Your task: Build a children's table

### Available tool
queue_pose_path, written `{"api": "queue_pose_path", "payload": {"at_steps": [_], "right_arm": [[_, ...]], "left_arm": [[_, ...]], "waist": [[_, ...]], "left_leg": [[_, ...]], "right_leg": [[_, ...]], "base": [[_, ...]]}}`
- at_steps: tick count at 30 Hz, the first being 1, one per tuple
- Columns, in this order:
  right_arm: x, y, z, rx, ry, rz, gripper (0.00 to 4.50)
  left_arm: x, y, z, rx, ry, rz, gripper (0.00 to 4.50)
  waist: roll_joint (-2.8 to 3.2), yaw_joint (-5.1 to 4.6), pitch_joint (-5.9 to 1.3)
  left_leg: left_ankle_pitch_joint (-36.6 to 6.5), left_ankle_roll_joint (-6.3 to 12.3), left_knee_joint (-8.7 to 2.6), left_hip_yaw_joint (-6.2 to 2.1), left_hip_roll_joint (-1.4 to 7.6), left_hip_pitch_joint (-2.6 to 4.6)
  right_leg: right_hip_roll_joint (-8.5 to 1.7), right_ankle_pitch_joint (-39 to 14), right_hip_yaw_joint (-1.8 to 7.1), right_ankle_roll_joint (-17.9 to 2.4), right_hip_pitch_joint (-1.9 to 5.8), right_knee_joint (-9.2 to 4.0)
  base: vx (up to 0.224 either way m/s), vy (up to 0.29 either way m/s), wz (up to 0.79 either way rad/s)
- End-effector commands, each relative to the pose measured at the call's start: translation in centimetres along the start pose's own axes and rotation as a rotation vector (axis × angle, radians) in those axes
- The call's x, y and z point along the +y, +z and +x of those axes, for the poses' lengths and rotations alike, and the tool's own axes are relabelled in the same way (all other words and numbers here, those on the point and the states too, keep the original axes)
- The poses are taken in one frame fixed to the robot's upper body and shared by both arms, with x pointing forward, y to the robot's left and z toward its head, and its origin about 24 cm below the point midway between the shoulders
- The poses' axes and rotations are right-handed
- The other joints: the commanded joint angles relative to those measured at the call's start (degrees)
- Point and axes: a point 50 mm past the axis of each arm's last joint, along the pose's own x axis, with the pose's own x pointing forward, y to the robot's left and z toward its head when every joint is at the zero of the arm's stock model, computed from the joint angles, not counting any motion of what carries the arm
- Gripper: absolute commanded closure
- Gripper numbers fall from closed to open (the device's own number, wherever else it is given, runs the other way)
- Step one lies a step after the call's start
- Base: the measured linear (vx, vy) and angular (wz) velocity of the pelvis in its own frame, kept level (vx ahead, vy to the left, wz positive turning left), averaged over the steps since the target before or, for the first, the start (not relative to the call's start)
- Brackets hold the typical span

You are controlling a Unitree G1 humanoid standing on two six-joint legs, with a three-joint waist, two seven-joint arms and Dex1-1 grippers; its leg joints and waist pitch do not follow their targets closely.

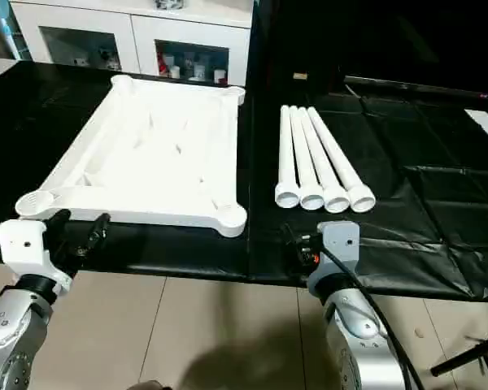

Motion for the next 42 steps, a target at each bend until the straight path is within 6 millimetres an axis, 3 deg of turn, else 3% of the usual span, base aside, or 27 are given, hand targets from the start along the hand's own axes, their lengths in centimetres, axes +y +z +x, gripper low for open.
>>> {"api": "queue_pose_path", "payload": {"at_steps": [1,26,27,28,29,30,31,32,34,35,36,40,42], "right_arm": [[-0.2,0.1,-0.2,0.002,-0.002,0.002,0.70],[-0.2,0.1,-0.2,0.002,-0.002,0.002,0.70],[-2.2,2.6,0.8,-0.019,-0.101,-0.079,0.70],[-1.7,2.5,1.2,-0.012,-0.090,-0.092,0.70],[-1.5,2.5,1.3,-0.009,-0.084,-0.098,0.70],[-1.3,2.5,1.5,-0.008,-0.079,-0.102,0.70],[-1.2,2.5,1.5,-0.007,-0.076,-0.101,0.52],[-0.9,2.6,1.6,-0.005,-0.064,-0.097,0.34],[-0.9,2.6,1.6,-0.009,-0.064,-0.099,0.29],[-1.0,2.7,1.7,-0.024,-0.081,-0.127,0.16],[-1.0,3.1,1.7,-0.054,-0.088,-0.171,0.06],[-0.3,3.6,1.9,-0.104,-0.039,-0.117,0.06],[-0.1,3.9,2.0,-0.120,-0.024,-0.133,0.06]], "left_arm": [[-0.3,0.3,0.0,-0.009,-0.013,0.001,0.92],[-0.3,0.3,0.0,-0.009,-0.013,0.001,0.92],[-2.5,1.1,3.5,0.145,-0.085,-0.031,0.92],[-2.7,1.5,3.6,0.129,-0.096,0.002,0.92],[-2.7,1.7,3.7,0.122,-0.101,0.017,0.92],[-2.8,1.9,3.7,0.115,-0.104,0.028,0.92],[-2.8,2.0,3.8,0.113,-0.104,0.028,0.87],[-2.7,2.1,3.8,0.110,-0.101,0.029,0.84],[-2.6,2.1,3.8,0.109,-0.100,0.034,0.84],[-2.6,2.1,3.8,0.109,-0.098,0.036,0.84],[-2.5,2.1,3.8,0.108,-0.096,0.034,0.84],[-2.4,2.4,4.0,0.128,-0.082,0.034,0.84],[-2.4,2.5,4.1,0.133,-0.079,0.037,0.84]], "waist": [[1.00,-0.17,-2.67],[0.97,-0.19,-2.64],[0.98,-0.18,-2.63],[3.27,-1.01,-3.33],[1.93,-1.08,-2.52],[2.08,-1.26,-2.37],[1.93,-1.70,-2.44],[2.10,-1.96,-2.76],[2.00,-2.50,-3.06],[1.92,-2.99,-3.39],[1.88,-3.16,-3.53],[1.95,-3.29,-3.38],[1.99,-3.19,-3.42]], "left_leg": [[-28.87,-5.73,-5.48,-3.08,3.77,2.29],[-29.13,-5.78,-5.51,-3.08,3.77,2.29],[-29.14,-5.76,-5.49,-3.08,3.76,2.29],[-27.96,-8.16,-4.81,-2.66,3.22,4.21],[-29.36,-7.81,-4.76,-2.63,3.23,4.12],[-29.98,-7.67,-4.99,-3.07,3.13,3.15],[-27.27,-6.60,-5.56,-3.50,3.26,1.60],[-25.43,-5.88,-5.41,-3.37,3.25,1.44],[-25.68,-5.20,-4.82,-3.14,2.99,1.79],[-22.55,-4.63,-4.91,-3.35,3.01,0.91],[-21.20,-4.39,-4.89,-3.35,3.02,0.70],[-22.25,-3.03,-4.46,-3.01,3.09,1.48],[-21.93,-3.03,-4.52,-3.02,3.17,1.47]], "right_leg": [[-3.32,-19.32,2.08,-5.24,-0.48,-5.27],[-3.27,-19.62,2.06,-5.21,-0.52,-5.29],[-3.31,-19.71,2.08,-5.21,-0.52,-5.31],[-1.92,-15.69,1.88,-5.18,-1.57,-4.68],[-1.66,-17.05,1.88,-4.98,-1.97,-5.09],[-2.54,-20.20,2.00,-4.96,-0.98,-5.20],[-3.12,-19.77,1.83,-4.94,0.50,-4.92],[-3.21,-18.41,1.87,-4.97,0.45,-4.82],[-3.30,-19.99,2.07,-5.18,0.21,-5.17],[-3.33,-17.56,1.92,-5.50,1.01,-4.69],[-3.22,-16.21,1.82,-5.65,1.12,-4.56],[-3.09,-17.35,1.90,-6.75,0.33,-4.92],[-2.96,-17.27,1.83,-6.91,0.33,-4.92]], "base": [[0.000,0.000,0.00],[0.000,0.000,0.00],[0.000,0.000,0.00],[0.000,0.000,0.00],[0.000,0.000,0.00],[-0.064,0.022,0.05],[0.000,0.000,0.00],[0.000,0.000,0.00],[0.000,0.000,0.00],[0.000,0.000,0.00],[0.000,0.000,0.00],[0.000,0.000,0.00],[0.000,0.000,0.00]]}}
